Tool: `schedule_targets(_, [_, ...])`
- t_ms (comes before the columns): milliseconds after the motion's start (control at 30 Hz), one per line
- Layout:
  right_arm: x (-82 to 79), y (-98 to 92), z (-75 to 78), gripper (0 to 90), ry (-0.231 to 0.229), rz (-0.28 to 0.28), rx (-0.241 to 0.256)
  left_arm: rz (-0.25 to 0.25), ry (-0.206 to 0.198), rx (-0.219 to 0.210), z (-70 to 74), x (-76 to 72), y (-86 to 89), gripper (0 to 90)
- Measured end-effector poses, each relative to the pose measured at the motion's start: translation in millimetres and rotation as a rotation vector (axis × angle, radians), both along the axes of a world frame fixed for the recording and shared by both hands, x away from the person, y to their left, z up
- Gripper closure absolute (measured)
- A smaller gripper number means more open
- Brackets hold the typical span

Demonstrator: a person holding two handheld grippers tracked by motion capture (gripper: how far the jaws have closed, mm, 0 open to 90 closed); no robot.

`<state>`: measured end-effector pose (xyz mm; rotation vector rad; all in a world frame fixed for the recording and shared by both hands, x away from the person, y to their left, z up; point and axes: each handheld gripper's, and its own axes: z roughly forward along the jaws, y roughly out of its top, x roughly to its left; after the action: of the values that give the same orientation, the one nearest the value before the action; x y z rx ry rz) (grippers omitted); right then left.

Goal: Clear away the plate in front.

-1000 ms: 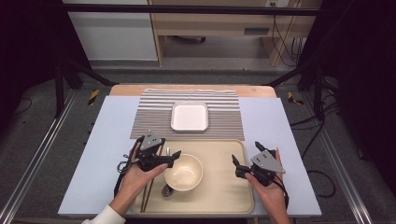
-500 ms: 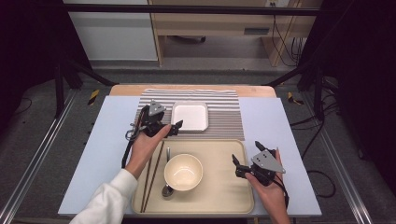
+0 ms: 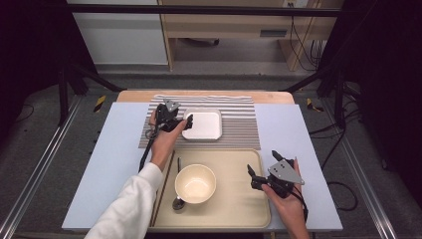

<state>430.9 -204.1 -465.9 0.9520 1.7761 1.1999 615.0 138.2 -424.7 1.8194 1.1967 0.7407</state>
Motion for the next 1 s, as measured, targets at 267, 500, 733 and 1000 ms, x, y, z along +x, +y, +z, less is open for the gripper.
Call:
schedule_targets(267, [0.5, 0.0, -0.3, 6.3, 0.001, 0.001, 0.0, 0.043, 0.057, 0.007, -15.7, 8.0, -2.1, 27.3])
schedule_targets(500, [0.2, -0.3, 0.0, 6.3, 0.001, 0.0, 0.001, 0.076, 0.075, 0.031, -24.5, 7.4, -6.8, 38.6])
schedule_targets(733, [0.0, -0.5, 0.1, 6.3, 0.0, 0.0, 0.001, 0.077, 0.09, 0.047, -34.8, 5.7, -9.3, 44.3])
schedule_targets(1000, [0.1, -0.1, -0.2, 6.3, 0.002, 0.003, -0.002, 0.072, 0.126, 0.049, -40.8, 5.6, -9.7, 54.2])
